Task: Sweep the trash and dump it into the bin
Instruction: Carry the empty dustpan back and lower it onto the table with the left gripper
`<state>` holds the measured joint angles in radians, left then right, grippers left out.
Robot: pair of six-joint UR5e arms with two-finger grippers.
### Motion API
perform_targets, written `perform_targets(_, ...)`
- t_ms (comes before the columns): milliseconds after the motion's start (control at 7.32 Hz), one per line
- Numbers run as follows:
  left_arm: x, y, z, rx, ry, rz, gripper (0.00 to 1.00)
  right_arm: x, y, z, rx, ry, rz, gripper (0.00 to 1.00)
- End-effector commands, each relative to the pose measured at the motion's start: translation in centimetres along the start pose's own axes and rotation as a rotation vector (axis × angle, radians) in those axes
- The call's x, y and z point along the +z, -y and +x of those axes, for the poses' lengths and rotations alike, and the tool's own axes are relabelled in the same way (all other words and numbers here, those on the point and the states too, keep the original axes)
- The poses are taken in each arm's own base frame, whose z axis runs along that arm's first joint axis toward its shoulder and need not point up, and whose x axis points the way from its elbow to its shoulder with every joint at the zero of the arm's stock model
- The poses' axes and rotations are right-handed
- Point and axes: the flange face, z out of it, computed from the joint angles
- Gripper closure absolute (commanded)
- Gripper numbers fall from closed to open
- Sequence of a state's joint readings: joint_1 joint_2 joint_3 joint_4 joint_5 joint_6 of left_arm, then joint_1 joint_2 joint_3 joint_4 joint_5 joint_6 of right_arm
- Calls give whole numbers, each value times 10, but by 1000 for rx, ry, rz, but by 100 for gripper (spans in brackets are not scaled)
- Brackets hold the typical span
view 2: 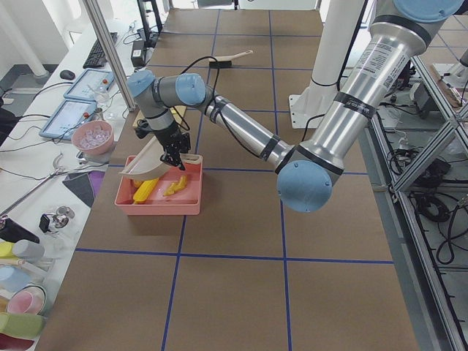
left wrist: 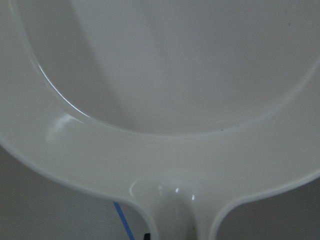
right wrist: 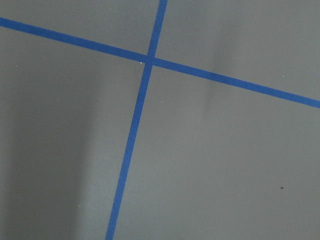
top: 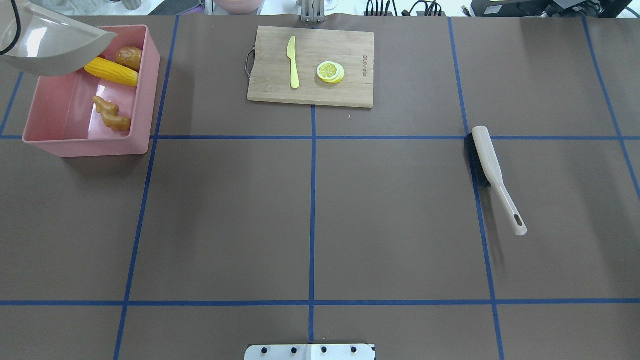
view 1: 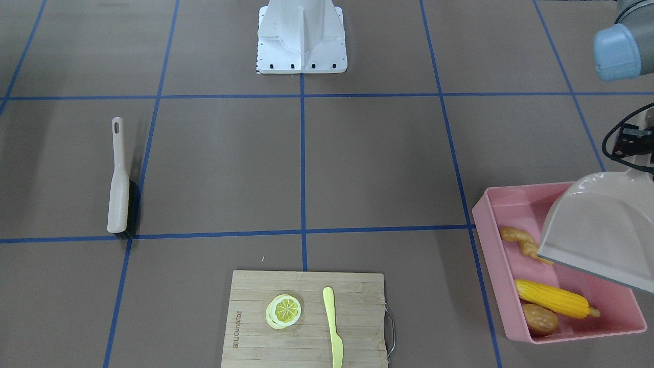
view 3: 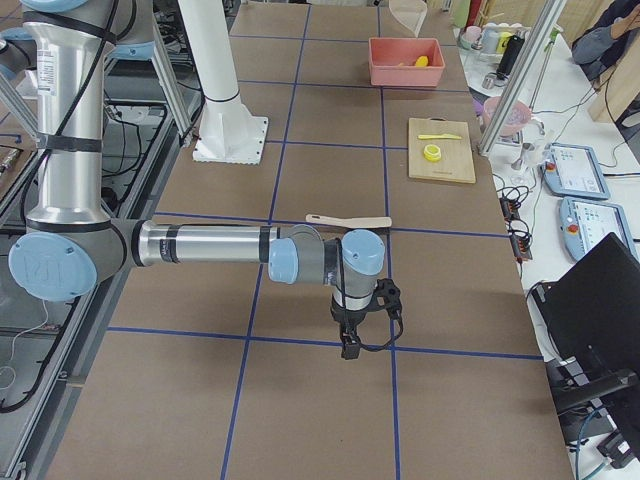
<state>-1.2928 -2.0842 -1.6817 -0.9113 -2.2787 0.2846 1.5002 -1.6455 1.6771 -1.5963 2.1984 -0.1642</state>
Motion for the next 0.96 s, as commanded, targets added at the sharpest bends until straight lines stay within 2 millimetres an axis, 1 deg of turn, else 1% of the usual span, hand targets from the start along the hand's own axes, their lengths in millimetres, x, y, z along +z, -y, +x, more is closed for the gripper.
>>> perform_targets(0,-14,60,113,224,-11,49,100,-5,5,-7,-10,31,17,0)
perform_targets(137,-16,76,184,331,-18,59,100,-7,5,-8,-13,37,21,0)
perform_targets(273,-8,85,241,424,-28,56,100,-9,6,-10,-17,36,25,0)
perform_targets(410,-1,91,273,490,11,55,100,-13,8,-13,-24,35,33,0)
perform_targets(546,16,93,304,564,39,60,100,-15,9,-14,-28,34,38,0)
perform_targets(683,27,96,323,630,75,89,100,-15,9,-14,-28,33,37,0)
perform_targets(819,38,92,344,687,105,103,100,-15,9,-14,-28,33,37,0)
